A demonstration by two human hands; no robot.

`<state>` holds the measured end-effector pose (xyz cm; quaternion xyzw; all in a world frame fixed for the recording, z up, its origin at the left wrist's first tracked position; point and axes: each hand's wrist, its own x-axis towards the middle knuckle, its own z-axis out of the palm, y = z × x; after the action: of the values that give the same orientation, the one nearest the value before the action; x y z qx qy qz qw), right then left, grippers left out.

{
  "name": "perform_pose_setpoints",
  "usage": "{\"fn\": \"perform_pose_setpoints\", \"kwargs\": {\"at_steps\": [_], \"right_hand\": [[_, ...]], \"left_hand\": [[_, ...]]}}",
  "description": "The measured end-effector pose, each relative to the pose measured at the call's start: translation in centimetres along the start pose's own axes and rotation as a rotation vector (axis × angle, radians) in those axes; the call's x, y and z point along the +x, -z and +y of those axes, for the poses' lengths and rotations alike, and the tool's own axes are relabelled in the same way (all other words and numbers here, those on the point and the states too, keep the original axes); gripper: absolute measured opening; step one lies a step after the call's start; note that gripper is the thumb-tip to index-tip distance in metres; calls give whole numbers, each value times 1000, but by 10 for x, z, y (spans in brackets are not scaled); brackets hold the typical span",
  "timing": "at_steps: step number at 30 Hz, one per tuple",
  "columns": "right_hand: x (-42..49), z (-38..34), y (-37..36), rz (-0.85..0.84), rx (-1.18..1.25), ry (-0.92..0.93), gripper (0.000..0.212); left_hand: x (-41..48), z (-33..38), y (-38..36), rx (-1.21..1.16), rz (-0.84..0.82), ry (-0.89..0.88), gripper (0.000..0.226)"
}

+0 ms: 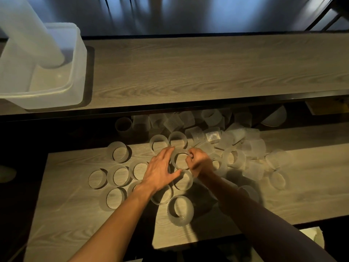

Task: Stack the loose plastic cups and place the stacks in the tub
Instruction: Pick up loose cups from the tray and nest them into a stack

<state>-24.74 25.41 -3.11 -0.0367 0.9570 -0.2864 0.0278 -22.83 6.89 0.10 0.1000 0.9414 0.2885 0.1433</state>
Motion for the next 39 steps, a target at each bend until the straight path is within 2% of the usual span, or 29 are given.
{"fn": "perform_pose_setpoints", "kwargs": {"at_steps": [3,6,8,10,13,16,19,24,31,35,39], "right_hand": [[7,-5,2,-205,-61,-195,20],[16,-16,2,-380,-52,-323,33],[18,-19,0,-400,-54,-361,41],[14,-20,-2,-347,-25,-358,45],[5,-20,-1,-246,7,-273,48],[-4,-25,12,-137,-15,-80,43],[-23,-30,24,-105,-16,90,37],[-52,-37,32,-217,-57,220,34],[-89,-37,55,-425,-73,168,44],[-108,-34,59,-539,-97,245,64],[-116,-31,51,-583,-52,311,79]], "left_hand": [[-7,-5,-2,-9,2,15,80],[-15,-13,-3,-20,16,33,71],[-20,-16,-2,-25,30,34,65],[-25,-17,1,-43,51,29,60],[-31,-17,5,-69,64,22,56],[-38,-12,10,-80,62,10,55],[-54,-10,8,-86,50,-22,56],[-80,-8,4,-139,27,-38,64],[-121,-12,-5,-145,-24,-98,83],[-145,-5,-19,-174,-57,-64,91],[-159,11,-42,-297,6,51,101]]}}
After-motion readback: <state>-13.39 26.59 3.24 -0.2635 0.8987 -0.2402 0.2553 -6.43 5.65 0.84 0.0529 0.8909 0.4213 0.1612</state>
